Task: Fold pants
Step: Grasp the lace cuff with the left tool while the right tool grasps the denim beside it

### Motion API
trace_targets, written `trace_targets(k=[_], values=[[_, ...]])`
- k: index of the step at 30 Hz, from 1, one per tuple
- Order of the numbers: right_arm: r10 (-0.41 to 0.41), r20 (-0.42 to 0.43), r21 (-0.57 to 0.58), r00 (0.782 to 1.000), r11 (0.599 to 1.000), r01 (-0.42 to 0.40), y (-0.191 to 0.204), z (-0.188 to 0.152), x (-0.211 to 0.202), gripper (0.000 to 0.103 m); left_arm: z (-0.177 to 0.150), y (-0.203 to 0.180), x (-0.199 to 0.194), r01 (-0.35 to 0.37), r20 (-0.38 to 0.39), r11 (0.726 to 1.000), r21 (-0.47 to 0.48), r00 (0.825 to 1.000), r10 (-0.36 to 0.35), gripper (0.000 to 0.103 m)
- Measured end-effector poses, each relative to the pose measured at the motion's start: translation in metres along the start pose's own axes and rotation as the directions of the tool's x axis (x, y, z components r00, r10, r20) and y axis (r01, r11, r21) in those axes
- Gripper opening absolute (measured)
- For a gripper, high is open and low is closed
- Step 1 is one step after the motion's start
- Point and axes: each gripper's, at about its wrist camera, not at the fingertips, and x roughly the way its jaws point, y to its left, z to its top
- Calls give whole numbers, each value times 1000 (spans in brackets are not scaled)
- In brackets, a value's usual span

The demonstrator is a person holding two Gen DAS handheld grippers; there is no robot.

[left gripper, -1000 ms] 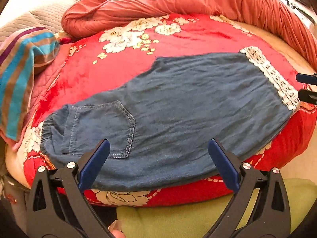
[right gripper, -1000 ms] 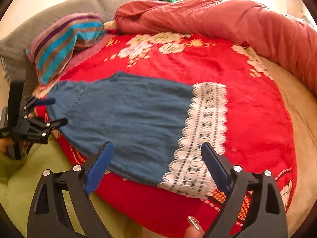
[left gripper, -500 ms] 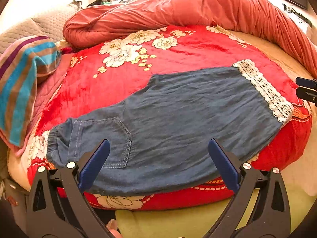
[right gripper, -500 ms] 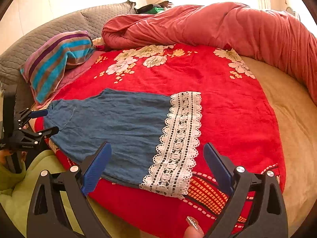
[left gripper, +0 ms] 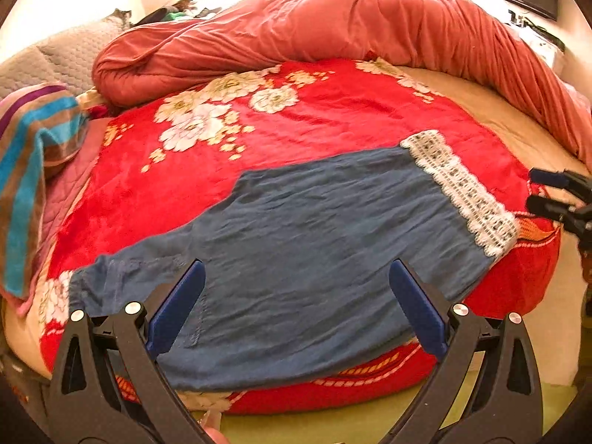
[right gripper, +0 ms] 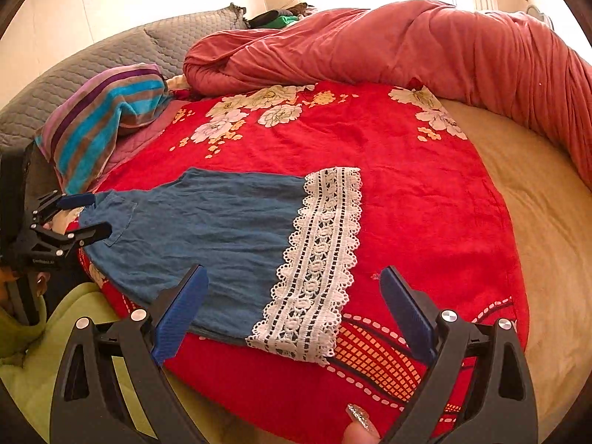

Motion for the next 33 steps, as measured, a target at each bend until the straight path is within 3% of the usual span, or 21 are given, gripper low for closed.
trace_targets(k=[12,22,24,28,33], values=[[5,-93,103,996,995,5,-16,-18,27,93,45,-40,39,34,-33,994,105,999,-31,93],[59,-124,174,991,984,-37,-22,-31,48,92,87,-56,92,89,-77,986,142,994,-78,93],[61,-120,173,991,984,-39,-23,-32,49,86,93,-60,103,98,-90,983,152,992,-85,93],[107,-123,189,987,979,-83,-23,-32,52,56,101,-66,128,103,-130,983,152,988,-84,93],[133,-118,190,984,976,-109,-21,-33,57,54,114,-74,149,153,-144,979,136,980,-133,93]])
